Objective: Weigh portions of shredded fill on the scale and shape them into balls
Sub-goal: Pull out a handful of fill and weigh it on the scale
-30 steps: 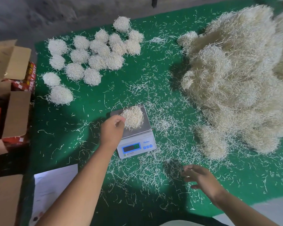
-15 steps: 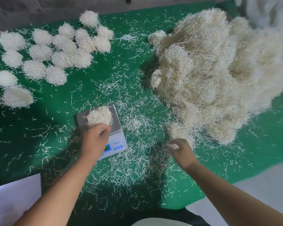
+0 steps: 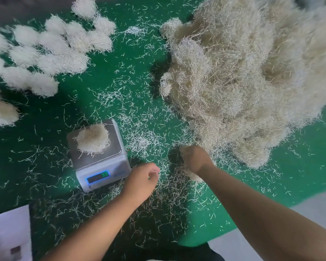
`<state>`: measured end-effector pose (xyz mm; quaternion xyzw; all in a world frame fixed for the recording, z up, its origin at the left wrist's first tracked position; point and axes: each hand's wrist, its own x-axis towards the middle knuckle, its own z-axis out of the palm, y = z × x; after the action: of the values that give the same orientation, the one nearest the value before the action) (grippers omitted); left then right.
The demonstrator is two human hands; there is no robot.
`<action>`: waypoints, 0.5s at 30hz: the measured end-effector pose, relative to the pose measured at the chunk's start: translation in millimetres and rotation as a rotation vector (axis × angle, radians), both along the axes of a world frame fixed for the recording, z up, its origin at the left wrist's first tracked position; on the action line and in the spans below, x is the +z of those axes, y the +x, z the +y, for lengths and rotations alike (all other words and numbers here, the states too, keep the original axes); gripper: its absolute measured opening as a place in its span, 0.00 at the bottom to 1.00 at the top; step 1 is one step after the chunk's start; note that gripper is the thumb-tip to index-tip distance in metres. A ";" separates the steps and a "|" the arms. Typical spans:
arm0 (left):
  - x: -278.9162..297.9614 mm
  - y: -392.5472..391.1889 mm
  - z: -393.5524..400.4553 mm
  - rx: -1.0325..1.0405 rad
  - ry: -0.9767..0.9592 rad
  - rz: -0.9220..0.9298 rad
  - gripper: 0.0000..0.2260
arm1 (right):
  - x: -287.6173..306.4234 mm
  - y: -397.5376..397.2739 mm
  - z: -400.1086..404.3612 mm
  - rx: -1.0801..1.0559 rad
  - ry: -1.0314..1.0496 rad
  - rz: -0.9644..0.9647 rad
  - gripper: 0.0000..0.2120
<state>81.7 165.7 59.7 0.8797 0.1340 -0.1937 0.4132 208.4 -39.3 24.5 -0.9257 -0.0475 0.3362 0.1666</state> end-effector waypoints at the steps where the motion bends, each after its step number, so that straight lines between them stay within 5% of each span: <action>1: -3.1 7.4 -10.7 -0.027 0.012 0.028 0.11 | 2.6 -0.3 -2.4 0.013 0.028 -0.027 0.14; 5: -12.4 44.3 -51.7 -0.002 -0.088 0.191 0.42 | 21.7 -3.7 -14.0 -0.278 0.342 0.001 0.15; 8: -18.2 72.0 -79.7 0.038 -0.164 0.189 0.49 | 37.0 -6.2 -23.2 -0.458 0.523 0.105 0.22; 15: -35.7 104.1 -110.0 0.173 -0.219 0.157 0.12 | 67.4 -8.8 -44.7 -0.676 0.801 0.094 0.21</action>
<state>185.8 55.7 24.0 0.7966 0.2194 -0.2388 0.5101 199.6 -84.1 91.9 -0.7371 0.1363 0.2604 0.6086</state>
